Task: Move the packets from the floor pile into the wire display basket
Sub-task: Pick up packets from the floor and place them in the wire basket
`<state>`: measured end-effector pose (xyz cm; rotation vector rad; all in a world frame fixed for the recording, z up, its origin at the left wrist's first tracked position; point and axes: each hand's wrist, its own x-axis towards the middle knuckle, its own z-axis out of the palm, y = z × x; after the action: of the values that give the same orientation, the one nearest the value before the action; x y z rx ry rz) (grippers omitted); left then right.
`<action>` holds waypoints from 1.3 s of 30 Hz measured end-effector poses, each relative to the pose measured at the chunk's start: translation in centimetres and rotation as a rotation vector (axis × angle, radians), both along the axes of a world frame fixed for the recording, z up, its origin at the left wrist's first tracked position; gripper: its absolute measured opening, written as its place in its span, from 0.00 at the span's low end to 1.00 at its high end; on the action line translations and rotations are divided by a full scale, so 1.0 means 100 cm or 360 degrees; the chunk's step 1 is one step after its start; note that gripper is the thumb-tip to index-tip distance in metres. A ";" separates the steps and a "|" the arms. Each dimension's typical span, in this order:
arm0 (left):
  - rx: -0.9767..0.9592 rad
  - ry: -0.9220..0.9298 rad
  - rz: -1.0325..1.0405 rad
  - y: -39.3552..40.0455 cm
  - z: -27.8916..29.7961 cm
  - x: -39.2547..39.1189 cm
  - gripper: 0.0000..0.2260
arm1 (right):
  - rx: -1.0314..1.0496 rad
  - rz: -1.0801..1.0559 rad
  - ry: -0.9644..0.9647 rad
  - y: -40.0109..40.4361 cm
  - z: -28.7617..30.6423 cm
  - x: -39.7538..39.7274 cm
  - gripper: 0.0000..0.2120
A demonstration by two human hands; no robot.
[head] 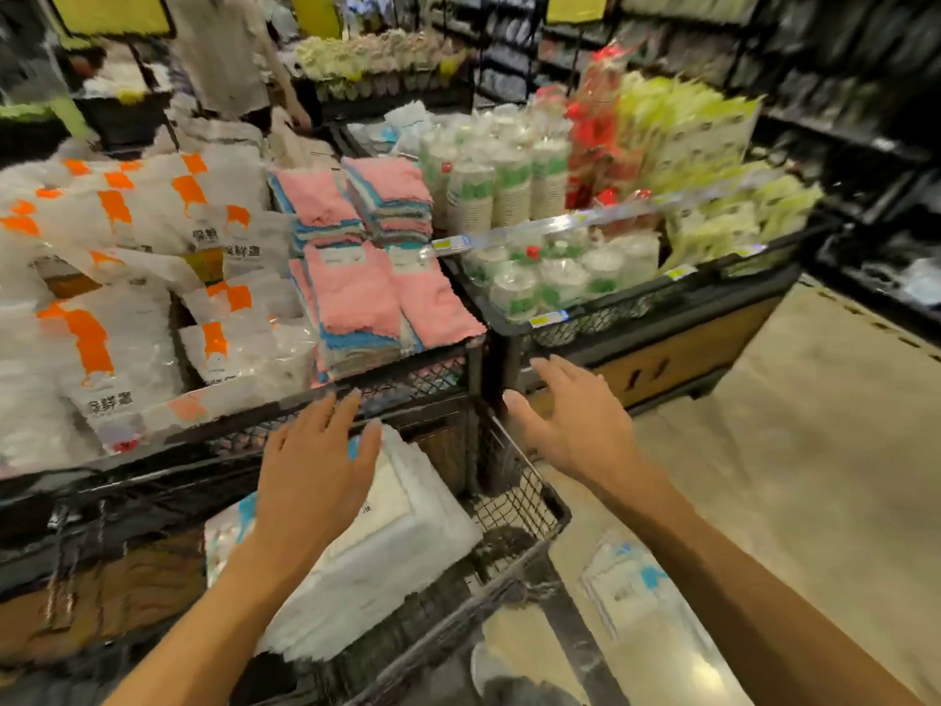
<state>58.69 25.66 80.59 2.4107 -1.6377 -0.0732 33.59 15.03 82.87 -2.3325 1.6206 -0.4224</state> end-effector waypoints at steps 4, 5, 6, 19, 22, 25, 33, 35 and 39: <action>0.0028 0.0109 -0.0324 -0.008 -0.012 -0.051 0.27 | -0.0009 -0.0337 0.0038 0.044 -0.001 -0.071 0.33; 0.0041 0.0124 -0.0395 -0.012 -0.015 -0.067 0.27 | -0.0017 -0.0414 0.0065 0.056 0.001 -0.089 0.33; 0.0042 0.0131 -0.0463 -0.015 -0.017 -0.084 0.28 | -0.0013 -0.0485 0.0082 0.067 0.003 -0.106 0.32; -0.0051 0.0066 -0.1174 -0.079 -0.016 -0.268 0.24 | 0.0066 -0.1257 0.0022 0.130 -0.015 -0.291 0.32; -0.0004 0.0073 -0.1240 -0.098 -0.029 -0.308 0.24 | 0.0125 -0.1351 -0.0017 0.127 -0.030 -0.330 0.33; 0.0036 0.0068 -0.1280 -0.117 -0.044 -0.342 0.24 | 0.0158 -0.1420 -0.0022 0.119 -0.047 -0.366 0.33; 0.0171 0.0079 -0.1257 -0.159 -0.082 -0.393 0.25 | 0.0328 -0.1464 -0.0012 0.085 -0.092 -0.429 0.34; 0.0217 0.0069 -0.1250 -0.172 -0.096 -0.398 0.25 | 0.0358 -0.1468 -0.0011 0.073 -0.106 -0.437 0.34; 0.0319 0.0075 -0.1239 -0.203 -0.134 -0.405 0.25 | 0.0434 -0.1530 -0.0022 0.046 -0.136 -0.445 0.36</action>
<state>18.15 5.33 67.21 1.7140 -2.5317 -0.4293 -10.91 19.60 69.27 -1.2292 2.5140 -0.3493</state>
